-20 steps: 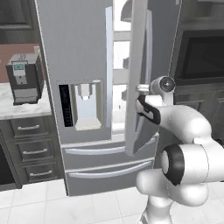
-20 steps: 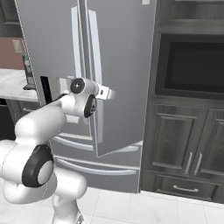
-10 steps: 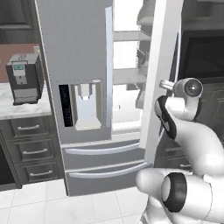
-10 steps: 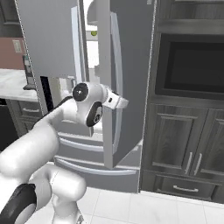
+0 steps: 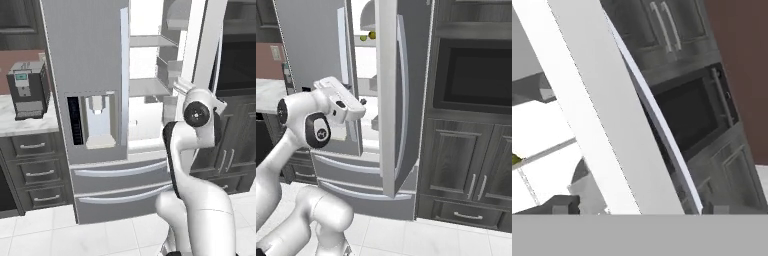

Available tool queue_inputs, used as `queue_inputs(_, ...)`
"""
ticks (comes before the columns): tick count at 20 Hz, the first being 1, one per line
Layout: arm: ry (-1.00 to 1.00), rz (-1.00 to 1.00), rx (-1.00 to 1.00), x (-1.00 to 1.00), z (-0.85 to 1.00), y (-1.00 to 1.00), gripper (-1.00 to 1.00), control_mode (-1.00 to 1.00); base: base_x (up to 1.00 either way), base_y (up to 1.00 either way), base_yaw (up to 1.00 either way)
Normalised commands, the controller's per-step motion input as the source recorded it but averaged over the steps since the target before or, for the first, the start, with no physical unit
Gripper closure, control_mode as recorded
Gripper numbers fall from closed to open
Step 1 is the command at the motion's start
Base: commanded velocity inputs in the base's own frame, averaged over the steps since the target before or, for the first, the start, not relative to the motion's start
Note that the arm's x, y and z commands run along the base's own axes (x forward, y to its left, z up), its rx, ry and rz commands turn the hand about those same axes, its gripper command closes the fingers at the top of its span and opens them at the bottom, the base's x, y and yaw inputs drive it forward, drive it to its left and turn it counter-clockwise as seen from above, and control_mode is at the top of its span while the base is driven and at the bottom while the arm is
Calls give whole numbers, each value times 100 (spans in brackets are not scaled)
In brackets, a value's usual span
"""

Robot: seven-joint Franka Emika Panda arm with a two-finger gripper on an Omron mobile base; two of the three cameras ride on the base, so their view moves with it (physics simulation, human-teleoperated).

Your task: Take the lemon wedge from the fridge and place it on the plate with fish on the dining counter.

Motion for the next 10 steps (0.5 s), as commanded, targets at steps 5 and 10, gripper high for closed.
queue_inputs(5, -10, -37, -1, -7, 35, 100, -100, -100, 0, 0, 0)
queue_inputs(10, 7, -55, 0, 21, 4, 53, -100, -100, 0, 0, 0)
